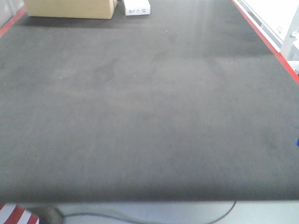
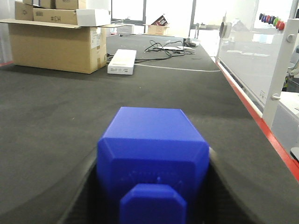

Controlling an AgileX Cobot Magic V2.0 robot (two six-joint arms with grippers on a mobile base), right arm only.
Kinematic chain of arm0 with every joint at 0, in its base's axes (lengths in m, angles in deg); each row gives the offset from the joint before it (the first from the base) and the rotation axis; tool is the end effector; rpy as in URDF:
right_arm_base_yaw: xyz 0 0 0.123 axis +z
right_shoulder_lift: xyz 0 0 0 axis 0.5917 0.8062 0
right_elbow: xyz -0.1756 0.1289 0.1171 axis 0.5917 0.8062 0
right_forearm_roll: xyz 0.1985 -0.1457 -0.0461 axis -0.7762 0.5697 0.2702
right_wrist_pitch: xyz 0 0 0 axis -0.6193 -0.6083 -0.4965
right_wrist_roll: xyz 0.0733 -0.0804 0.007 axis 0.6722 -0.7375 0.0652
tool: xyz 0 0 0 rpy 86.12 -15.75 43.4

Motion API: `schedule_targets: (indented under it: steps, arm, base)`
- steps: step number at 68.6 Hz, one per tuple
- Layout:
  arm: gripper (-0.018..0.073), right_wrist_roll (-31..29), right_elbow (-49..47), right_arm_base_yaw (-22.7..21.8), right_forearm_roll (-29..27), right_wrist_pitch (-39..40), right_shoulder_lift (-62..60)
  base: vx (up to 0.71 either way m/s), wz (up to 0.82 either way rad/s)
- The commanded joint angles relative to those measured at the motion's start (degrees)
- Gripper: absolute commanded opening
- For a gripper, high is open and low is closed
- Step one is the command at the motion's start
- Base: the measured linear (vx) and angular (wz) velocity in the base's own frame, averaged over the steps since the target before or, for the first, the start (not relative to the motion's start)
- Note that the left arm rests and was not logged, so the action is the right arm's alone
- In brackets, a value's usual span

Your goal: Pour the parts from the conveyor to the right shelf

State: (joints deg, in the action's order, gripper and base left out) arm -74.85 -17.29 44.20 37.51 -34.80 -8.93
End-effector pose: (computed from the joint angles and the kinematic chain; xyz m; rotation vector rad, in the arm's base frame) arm 0.1161 0.0135 0.2689 -0.1646 1.5926 0.0173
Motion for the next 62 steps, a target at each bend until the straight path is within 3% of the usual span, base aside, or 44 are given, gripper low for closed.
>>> schedule_targets:
  steps: [1,62]
  arm:
    - [-0.0009,-0.1,-1.6,-0.2,0.5,5.1,0.6]
    - [-0.0009,-0.1,-1.6,-0.2,0.4,5.1,0.7]
  base:
    - [-0.33,0.07]
    - [-0.37,0.03]
